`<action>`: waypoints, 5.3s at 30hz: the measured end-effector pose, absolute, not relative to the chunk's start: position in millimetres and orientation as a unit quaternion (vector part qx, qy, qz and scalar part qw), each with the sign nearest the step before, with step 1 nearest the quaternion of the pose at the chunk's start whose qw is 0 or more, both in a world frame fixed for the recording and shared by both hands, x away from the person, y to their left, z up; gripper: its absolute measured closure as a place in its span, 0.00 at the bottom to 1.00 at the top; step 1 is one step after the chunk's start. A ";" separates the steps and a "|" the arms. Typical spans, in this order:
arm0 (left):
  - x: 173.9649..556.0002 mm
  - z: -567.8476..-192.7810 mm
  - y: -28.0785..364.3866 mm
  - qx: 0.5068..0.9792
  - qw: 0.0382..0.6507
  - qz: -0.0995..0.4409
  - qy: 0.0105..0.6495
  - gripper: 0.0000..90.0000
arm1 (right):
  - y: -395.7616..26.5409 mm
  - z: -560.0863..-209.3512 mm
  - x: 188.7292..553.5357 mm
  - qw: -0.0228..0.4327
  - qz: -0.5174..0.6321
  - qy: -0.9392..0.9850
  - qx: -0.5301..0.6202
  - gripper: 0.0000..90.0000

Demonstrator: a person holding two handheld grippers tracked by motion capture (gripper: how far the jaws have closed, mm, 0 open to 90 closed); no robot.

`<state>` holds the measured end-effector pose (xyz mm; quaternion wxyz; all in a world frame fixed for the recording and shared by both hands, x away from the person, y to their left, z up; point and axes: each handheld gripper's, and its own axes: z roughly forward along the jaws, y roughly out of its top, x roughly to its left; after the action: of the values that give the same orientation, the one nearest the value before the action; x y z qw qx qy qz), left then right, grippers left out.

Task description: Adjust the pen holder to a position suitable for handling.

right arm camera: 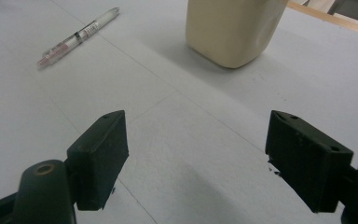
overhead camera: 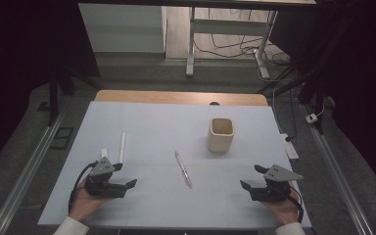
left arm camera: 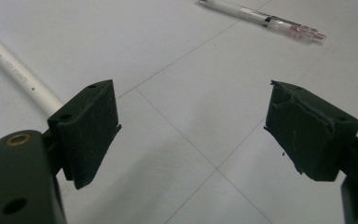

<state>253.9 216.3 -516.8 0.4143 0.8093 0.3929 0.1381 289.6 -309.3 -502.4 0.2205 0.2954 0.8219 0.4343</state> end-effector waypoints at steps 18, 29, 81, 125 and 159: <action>251.6 -519.7 217.0 0.812 0.410 0.142 0.389 0.19 | -303.0 -486.3 296.7 0.214 0.445 0.809 0.320 0.27; 250.9 -519.3 219.1 0.810 0.412 0.140 0.392 0.19 | -298.9 -483.7 310.4 0.217 0.433 0.811 0.329 0.36; 247.7 -521.2 218.0 0.814 0.410 0.145 0.386 0.20 | -271.8 -484.9 404.0 0.205 0.368 0.801 0.425 0.99; 249.8 -522.3 219.8 0.813 0.410 0.144 0.387 0.20 | -248.4 -504.2 423.1 0.204 0.336 0.811 0.434 0.99; 251.4 -523.1 225.7 0.810 0.407 0.148 0.394 0.20 | -215.9 -504.5 432.8 0.204 0.341 0.811 0.429 0.99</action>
<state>251.4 225.7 -523.1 0.4072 0.8104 0.3942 0.1483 432.8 -215.9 -504.5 0.2043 0.4292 0.8109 0.3412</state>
